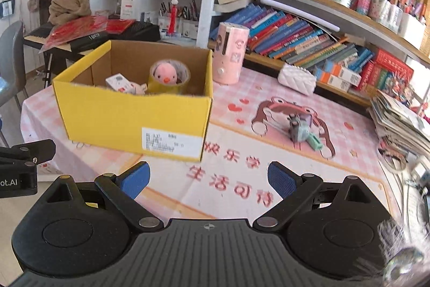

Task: Organize objects
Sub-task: 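Withdraw both tools from the box toward the grey truck and green charger, then grasp the grey toy truck with the left tool while the right tool grasps the mint-green charger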

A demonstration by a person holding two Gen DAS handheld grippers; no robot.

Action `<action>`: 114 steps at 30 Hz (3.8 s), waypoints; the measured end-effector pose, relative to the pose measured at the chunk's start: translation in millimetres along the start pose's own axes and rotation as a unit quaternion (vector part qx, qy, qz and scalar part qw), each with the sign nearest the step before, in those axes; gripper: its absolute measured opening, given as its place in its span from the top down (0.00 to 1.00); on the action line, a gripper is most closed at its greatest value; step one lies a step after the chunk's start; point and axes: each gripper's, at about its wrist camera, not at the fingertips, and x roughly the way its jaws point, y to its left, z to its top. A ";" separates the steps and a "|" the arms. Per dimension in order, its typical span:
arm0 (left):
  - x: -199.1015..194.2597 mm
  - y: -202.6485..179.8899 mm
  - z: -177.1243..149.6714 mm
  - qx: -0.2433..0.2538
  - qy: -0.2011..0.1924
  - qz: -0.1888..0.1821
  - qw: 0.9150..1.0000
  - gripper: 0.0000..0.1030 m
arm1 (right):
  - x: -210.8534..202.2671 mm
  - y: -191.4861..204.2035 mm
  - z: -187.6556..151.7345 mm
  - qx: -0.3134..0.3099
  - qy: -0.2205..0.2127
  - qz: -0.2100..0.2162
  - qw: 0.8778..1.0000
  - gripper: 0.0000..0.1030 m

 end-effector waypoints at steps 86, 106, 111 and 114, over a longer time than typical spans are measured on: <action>169.3 -265.2 94.5 0.093 0.057 -0.048 0.993 0.07 | 206.3 -264.1 26.1 0.025 0.084 0.064 0.994 0.22; 182.6 -260.9 95.1 0.091 0.071 -0.034 0.993 0.07 | 234.5 -257.5 28.4 0.009 0.089 0.084 0.992 0.25; 185.5 -260.5 97.0 0.091 0.072 -0.033 0.993 0.07 | 247.8 -249.0 31.3 -0.018 0.092 0.095 0.991 0.48; 186.8 -260.4 97.2 0.090 0.071 -0.033 0.993 0.07 | 250.8 -250.3 32.8 -0.008 0.091 0.109 0.990 0.53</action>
